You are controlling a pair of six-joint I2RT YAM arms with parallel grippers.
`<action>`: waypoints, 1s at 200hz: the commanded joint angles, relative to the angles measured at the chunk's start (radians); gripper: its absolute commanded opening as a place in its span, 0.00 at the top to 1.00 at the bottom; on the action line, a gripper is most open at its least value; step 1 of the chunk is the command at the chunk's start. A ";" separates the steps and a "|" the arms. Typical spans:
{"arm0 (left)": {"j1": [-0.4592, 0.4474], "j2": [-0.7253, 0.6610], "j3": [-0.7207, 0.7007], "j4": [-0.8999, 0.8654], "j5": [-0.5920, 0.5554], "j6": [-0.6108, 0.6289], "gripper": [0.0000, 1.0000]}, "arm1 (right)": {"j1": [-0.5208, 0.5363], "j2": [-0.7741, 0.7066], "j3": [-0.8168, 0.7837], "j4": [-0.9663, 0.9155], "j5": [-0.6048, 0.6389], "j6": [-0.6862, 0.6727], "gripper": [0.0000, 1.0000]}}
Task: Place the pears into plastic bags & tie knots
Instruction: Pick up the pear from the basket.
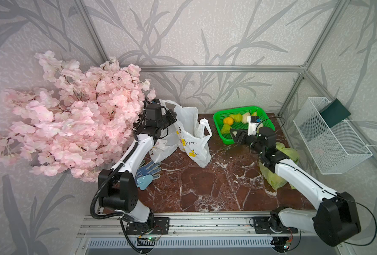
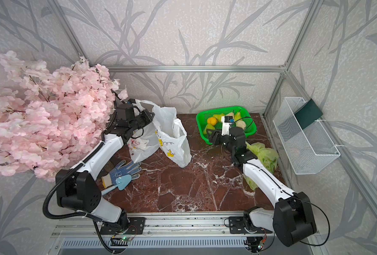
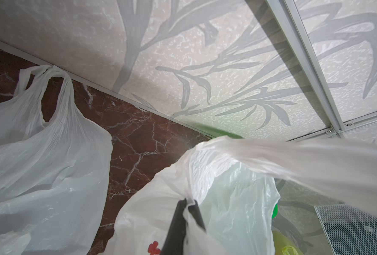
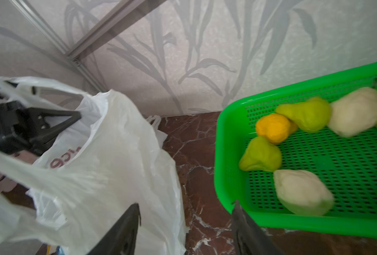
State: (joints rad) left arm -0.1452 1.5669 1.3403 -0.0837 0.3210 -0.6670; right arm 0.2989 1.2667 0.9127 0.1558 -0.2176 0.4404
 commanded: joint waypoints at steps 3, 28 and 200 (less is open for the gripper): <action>-0.026 0.026 0.046 0.005 0.058 0.036 1.00 | -0.075 0.084 0.162 -0.397 0.040 0.026 0.33; -0.073 0.028 0.109 -0.052 0.087 0.069 1.00 | -0.087 0.275 0.374 -0.558 0.102 -0.021 0.32; -0.219 -0.033 0.201 -0.346 0.021 0.205 1.00 | 0.008 1.319 1.522 -1.062 0.277 -0.225 0.21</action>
State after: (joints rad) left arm -0.3622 1.5295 1.5543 -0.4168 0.3389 -0.4641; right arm 0.3008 2.4817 2.2761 -0.6994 0.0113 0.2340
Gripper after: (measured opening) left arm 0.048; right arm 0.810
